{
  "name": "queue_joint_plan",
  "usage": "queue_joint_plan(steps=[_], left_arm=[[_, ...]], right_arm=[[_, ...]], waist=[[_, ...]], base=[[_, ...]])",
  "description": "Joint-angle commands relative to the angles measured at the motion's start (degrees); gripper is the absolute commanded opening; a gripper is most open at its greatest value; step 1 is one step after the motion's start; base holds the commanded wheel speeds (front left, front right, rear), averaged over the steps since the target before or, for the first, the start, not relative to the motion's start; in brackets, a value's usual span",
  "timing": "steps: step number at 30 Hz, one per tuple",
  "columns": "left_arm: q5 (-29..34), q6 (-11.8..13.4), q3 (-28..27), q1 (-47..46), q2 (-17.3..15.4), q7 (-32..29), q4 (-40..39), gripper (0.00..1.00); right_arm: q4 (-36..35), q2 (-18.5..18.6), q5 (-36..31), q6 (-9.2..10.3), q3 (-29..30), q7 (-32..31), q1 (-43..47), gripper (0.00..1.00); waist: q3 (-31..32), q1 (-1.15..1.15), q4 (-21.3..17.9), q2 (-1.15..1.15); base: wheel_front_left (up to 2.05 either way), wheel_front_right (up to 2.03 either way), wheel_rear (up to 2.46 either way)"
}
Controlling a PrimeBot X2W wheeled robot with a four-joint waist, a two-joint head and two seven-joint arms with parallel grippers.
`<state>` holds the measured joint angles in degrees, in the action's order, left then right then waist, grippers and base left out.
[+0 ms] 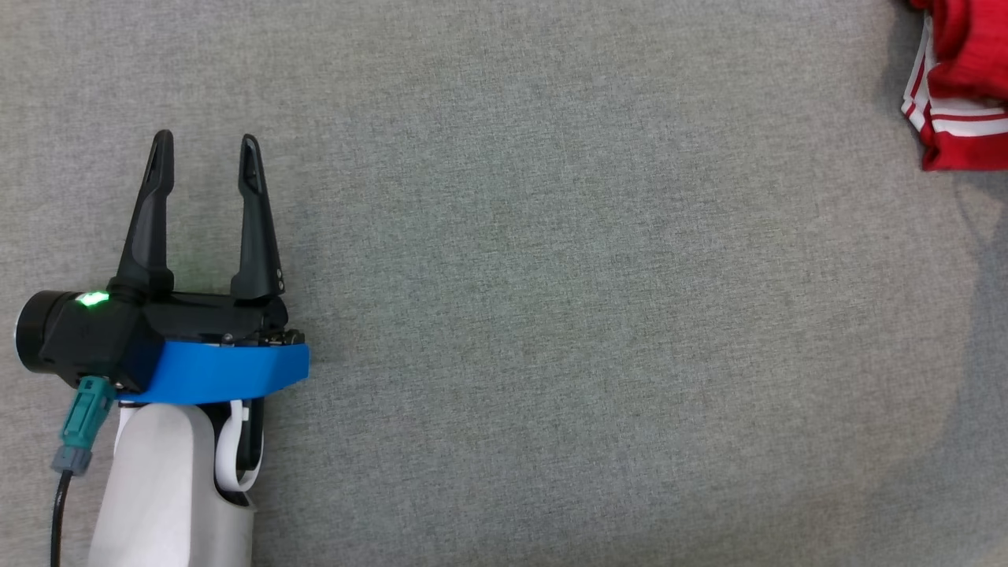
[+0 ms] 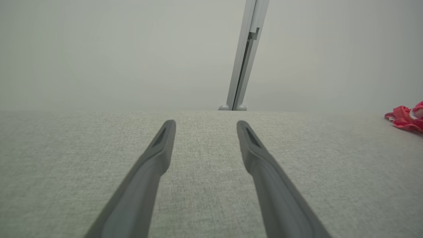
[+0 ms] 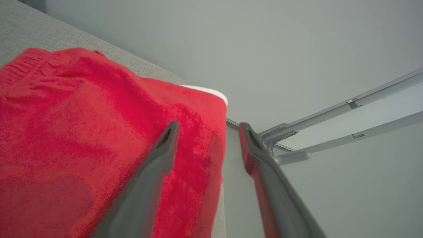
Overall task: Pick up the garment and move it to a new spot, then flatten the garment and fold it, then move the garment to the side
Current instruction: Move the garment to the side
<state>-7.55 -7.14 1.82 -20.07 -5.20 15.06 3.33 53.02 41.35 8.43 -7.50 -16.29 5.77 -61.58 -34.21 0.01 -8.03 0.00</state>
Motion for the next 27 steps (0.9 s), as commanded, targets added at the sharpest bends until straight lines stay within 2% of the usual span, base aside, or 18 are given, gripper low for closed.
queue_joint_plan(steps=[1,7,12,18,23,27], left_arm=[[-0.1,-0.5,-0.3,-0.7,-0.1,0.2,0.1,1.00],[-0.4,-0.4,-0.8,0.2,0.3,0.1,1.0,1.00],[-0.9,-0.4,-1.6,1.7,0.8,0.2,1.9,1.00],[-1.3,-0.2,-2.9,4.3,1.2,0.1,2.7,1.00],[-1.4,-0.1,-3.6,6.3,1.6,0.1,3.3,1.00],[-1.4,-0.1,-4.2,7.7,1.8,0.2,3.9,1.00]], right_arm=[[0.2,-0.4,-0.6,0.01,0.2,0.4,-1.2,1.00],[2.6,-2.5,-2.9,0.01,3.3,3.7,-2.4,1.00],[0.9,-6.6,-3.5,0.01,4.8,7.8,-1.1,1.00],[-4.4,-13.5,-2.2,0.01,5.4,9.4,3.2,1.00],[-11.5,-18.9,-1.1,0.01,4.7,9.4,8.8,1.00],[-15.2,-22.1,-0.5,0.01,4.2,9.4,12.6,1.00]], waist=[[0.1,-0.01,0.0,0.00],[2.1,-0.01,0.3,0.00],[6.2,-0.01,1.0,0.00],[11.3,-0.01,2.3,0.00],[14.6,-0.01,3.3,0.00],[16.8,-0.01,4.0,0.00]], base=[[0.00,0.00,0.00],[0.00,0.00,0.00],[0.00,0.00,0.00],[0.00,0.00,0.00],[0.00,0.00,0.00],[0.00,0.00,0.00]])
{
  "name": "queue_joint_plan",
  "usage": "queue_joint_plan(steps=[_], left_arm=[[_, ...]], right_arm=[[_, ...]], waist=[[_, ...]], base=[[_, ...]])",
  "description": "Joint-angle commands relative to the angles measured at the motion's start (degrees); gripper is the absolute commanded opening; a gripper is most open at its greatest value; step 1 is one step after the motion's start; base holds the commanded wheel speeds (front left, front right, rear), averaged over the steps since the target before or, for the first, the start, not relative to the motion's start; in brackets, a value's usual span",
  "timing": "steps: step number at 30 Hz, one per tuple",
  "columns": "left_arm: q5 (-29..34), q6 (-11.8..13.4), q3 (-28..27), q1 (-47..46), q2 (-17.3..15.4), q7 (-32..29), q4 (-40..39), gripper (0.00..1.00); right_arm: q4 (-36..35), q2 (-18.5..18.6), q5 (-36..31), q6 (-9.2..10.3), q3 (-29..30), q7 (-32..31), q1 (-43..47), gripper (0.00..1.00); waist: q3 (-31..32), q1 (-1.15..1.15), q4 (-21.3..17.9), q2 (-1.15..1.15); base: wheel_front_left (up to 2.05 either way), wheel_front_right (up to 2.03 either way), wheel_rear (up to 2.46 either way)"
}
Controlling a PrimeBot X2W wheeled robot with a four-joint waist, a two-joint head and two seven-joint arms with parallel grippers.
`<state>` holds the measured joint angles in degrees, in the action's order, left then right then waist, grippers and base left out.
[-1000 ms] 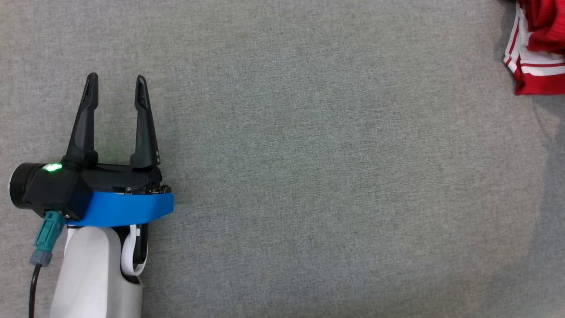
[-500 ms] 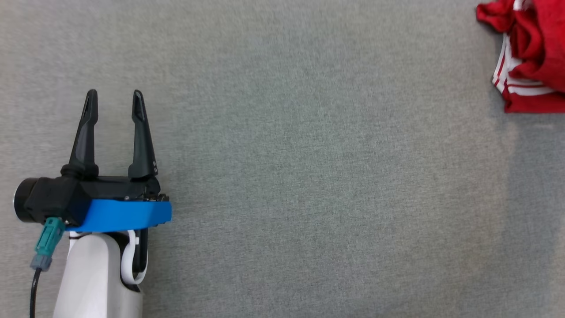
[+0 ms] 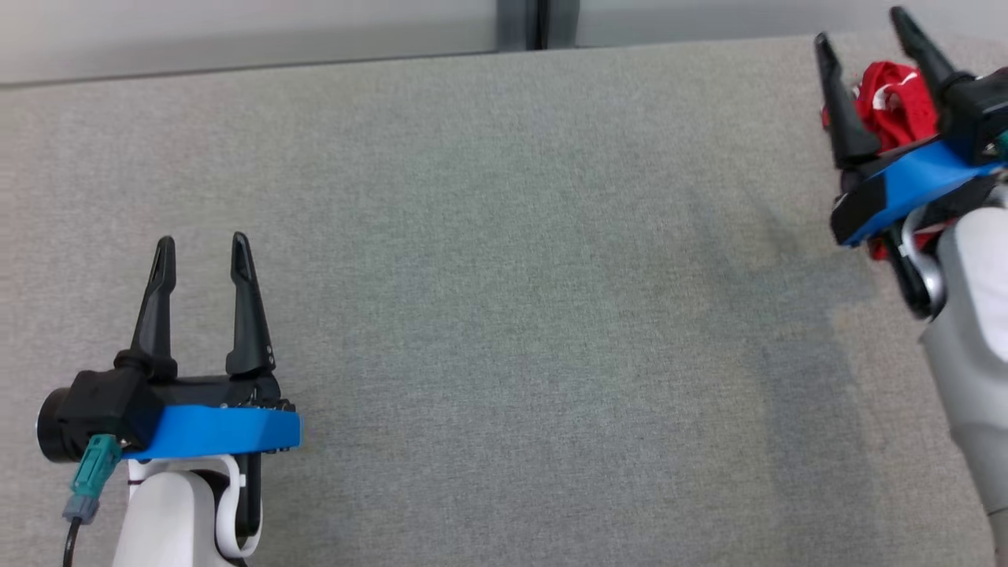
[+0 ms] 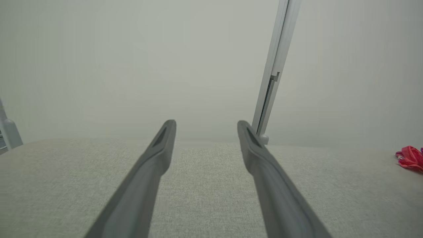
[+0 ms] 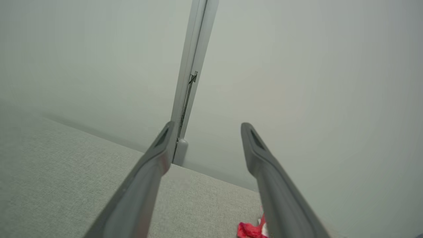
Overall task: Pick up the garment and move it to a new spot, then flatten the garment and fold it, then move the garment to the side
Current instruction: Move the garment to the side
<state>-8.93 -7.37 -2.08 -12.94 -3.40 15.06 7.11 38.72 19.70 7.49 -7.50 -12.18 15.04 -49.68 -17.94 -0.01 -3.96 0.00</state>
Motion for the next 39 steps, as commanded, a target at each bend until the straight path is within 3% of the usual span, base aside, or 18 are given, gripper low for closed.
queue_joint_plan(steps=[1,9,24,39], left_arm=[[-0.1,0.1,-0.3,0.8,0.0,0.2,0.4,1.00],[-0.5,0.3,-0.5,2.9,0.4,0.2,1.8,1.00],[-1.0,0.3,-0.1,6.6,0.5,0.2,4.2,1.00],[-0.7,1.0,1.4,6.8,0.5,0.2,6.0,1.00]], right_arm=[[-1.7,-1.2,0.5,0.01,-0.1,0.2,1.9,1.00],[-9.6,-6.4,0.2,0.01,2.0,0.2,12.6,1.00],[-20.9,-13.6,-0.7,0.01,12.0,0.2,32.8,1.00],[-31.2,-16.7,-2.6,0.00,15.5,-4.3,42.8,1.00]], waist=[[1.1,0.01,0.2,0.00],[5.3,0.01,1.2,0.00],[11.1,0.01,1.6,0.00],[13.0,0.01,2.9,0.00]], base=[[0.00,0.00,0.00],[0.00,0.00,0.00],[0.00,0.00,0.00],[0.00,0.00,0.00]])
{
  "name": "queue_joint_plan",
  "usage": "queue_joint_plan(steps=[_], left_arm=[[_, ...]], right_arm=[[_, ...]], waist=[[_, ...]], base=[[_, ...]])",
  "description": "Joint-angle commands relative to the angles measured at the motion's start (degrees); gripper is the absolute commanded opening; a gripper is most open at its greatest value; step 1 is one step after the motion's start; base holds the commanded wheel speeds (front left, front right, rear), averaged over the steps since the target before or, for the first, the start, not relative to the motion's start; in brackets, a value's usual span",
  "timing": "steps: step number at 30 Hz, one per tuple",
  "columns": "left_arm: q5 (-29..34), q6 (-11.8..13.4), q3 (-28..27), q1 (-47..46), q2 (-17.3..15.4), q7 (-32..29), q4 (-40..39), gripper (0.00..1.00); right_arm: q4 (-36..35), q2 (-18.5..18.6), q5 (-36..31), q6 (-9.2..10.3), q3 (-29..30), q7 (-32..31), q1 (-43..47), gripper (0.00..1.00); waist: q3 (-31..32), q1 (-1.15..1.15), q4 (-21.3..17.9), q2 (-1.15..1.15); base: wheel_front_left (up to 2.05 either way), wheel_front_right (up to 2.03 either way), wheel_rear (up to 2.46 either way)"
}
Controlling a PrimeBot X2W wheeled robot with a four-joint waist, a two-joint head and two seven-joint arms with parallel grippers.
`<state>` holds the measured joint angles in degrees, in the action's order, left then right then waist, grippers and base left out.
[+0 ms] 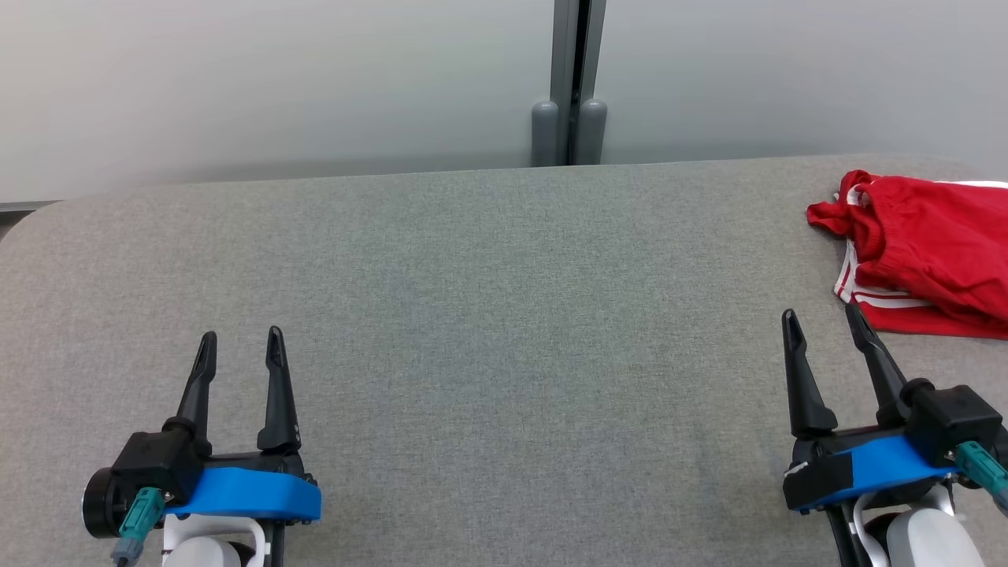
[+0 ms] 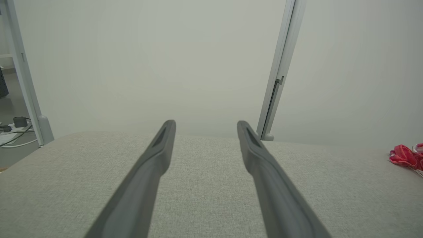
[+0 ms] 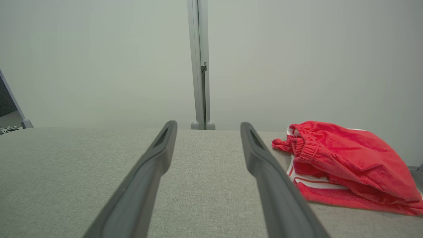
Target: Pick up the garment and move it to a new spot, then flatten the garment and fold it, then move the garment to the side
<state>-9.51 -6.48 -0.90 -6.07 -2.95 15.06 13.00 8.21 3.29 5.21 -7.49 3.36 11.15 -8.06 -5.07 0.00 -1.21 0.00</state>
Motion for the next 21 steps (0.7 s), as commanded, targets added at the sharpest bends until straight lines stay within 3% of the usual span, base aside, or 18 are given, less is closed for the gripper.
queue_joint_plan(steps=[1,12,13,18,21], left_arm=[[-0.1,0.1,0.2,0.0,0.0,0.2,0.2,1.00],[0.0,0.4,0.2,-0.4,0.1,0.2,0.5,1.00],[-0.1,0.2,0.1,0.0,0.0,0.0,0.5,0.00],[-0.3,0.2,0.0,1.9,0.1,-0.5,3.2,0.00],[-3.7,0.1,-0.5,1.5,0.1,-1.7,3.5,0.00]], right_arm=[[-0.9,-0.3,-0.4,-0.01,-0.1,-0.6,1.6,1.00],[-1.9,-0.4,0.9,-0.01,0.2,-1.3,2.6,1.00],[-1.6,-0.3,0.7,0.00,0.1,-1.2,1.6,0.00],[1.1,-0.5,1.0,0.00,0.0,-1.6,2.2,0.00],[1.5,-0.5,4.6,0.00,0.3,-2.4,2.0,0.00]], waist=[[0.2,0.00,0.2,0.00],[0.2,0.00,0.6,0.00],[0.2,0.00,0.6,0.00],[0.2,0.00,0.6,0.00],[0.4,0.00,0.6,0.00]], base=[[0.00,0.00,0.00],[0.00,0.00,0.00],[0.00,0.00,0.00],[0.00,0.00,0.00],[0.00,0.00,0.00]])
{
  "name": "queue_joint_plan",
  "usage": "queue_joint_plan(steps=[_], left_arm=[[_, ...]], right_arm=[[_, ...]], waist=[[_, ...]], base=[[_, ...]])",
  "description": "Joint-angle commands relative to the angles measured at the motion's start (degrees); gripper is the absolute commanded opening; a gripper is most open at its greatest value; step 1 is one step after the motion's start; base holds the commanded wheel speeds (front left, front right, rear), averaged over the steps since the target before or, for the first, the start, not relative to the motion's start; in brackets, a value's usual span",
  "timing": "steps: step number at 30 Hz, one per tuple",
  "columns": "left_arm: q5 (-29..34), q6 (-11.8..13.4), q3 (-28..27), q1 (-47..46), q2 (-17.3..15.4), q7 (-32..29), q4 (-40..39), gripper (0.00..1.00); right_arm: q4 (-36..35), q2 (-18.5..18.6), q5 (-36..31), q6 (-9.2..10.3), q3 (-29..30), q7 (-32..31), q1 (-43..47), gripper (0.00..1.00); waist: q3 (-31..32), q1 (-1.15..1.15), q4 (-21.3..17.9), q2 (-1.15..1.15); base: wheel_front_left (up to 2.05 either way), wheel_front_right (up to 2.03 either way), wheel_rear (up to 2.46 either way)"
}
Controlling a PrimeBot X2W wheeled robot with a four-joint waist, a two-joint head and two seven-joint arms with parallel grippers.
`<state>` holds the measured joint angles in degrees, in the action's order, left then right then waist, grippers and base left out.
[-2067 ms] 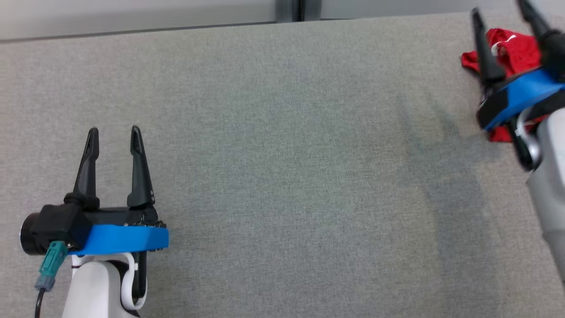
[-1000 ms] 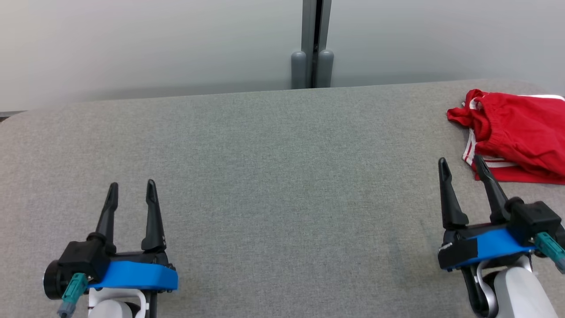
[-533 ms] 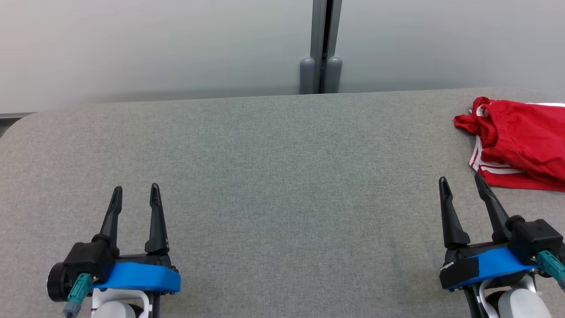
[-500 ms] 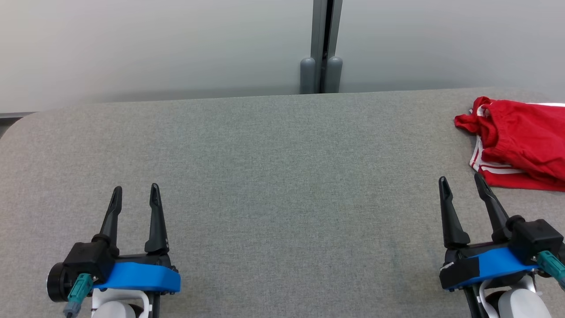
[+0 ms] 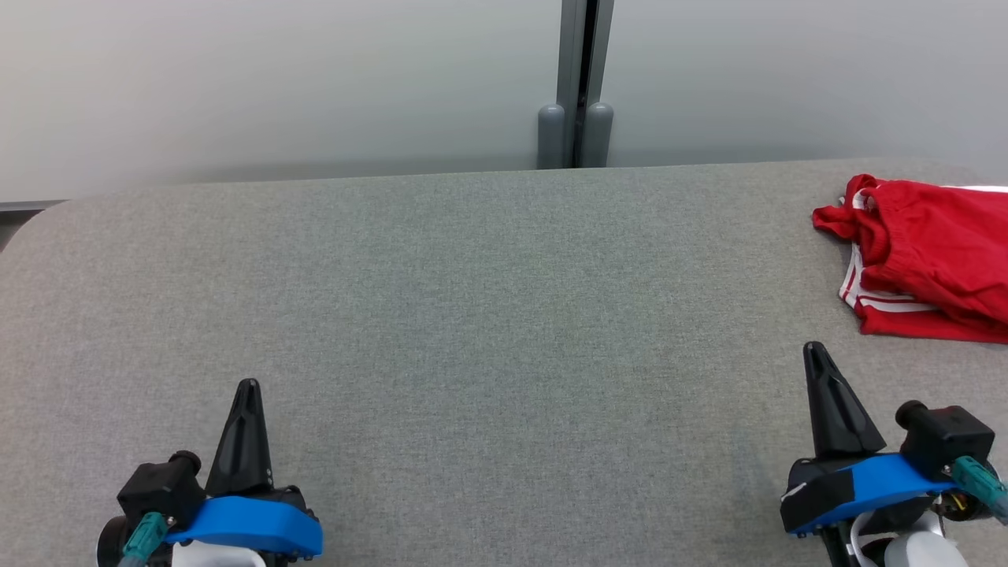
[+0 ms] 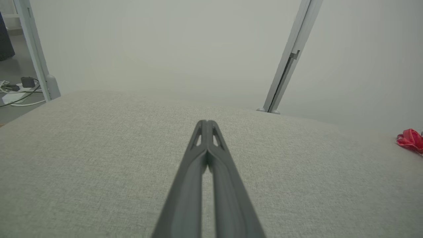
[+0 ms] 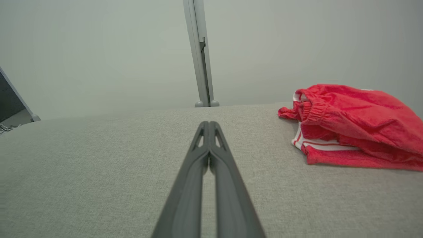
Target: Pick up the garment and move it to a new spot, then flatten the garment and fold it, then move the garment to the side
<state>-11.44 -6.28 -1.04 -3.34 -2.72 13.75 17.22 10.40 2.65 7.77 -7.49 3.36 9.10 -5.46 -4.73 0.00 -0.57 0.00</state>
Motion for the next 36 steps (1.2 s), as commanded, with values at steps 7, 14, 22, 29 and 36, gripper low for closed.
queue_joint_plan(steps=[7,14,22,29,36], left_arm=[[-9.6,-0.2,-0.8,-1.4,-0.1,-2.2,-1.1,0.00],[-16.7,-0.3,-1.2,-1.5,-0.1,-3.9,-1.5,0.00],[-24.2,-0.4,-1.7,-1.7,-0.1,-5.8,-1.8,0.00],[-30.1,-0.5,-2.1,-1.9,-0.1,-7.3,-2.0,0.00],[-35.7,-0.6,-2.5,-2.0,-0.2,-8.8,-2.1,0.00]], right_arm=[[-0.4,0.2,10.1,0.00,0.5,-1.8,-0.6,0.00],[-0.1,0.2,17.6,0.00,0.7,-3.1,-0.5,0.00],[0.3,0.2,25.4,0.00,1.0,-4.6,-0.6,0.00],[0.6,0.2,31.6,0.00,1.3,-5.7,-0.6,0.00],[0.9,0.2,37.4,0.00,1.5,-6.8,-0.7,0.00]], waist=[[0.3,0.00,0.0,0.00],[0.5,0.00,0.1,0.00],[0.8,0.00,0.1,0.00],[1.1,0.00,0.1,0.00],[1.4,0.00,0.2,0.00]], base=[[0.00,0.00,0.00],[0.00,0.00,0.00],[0.00,0.00,0.00],[0.00,0.00,0.00],[0.00,0.00,0.00]])
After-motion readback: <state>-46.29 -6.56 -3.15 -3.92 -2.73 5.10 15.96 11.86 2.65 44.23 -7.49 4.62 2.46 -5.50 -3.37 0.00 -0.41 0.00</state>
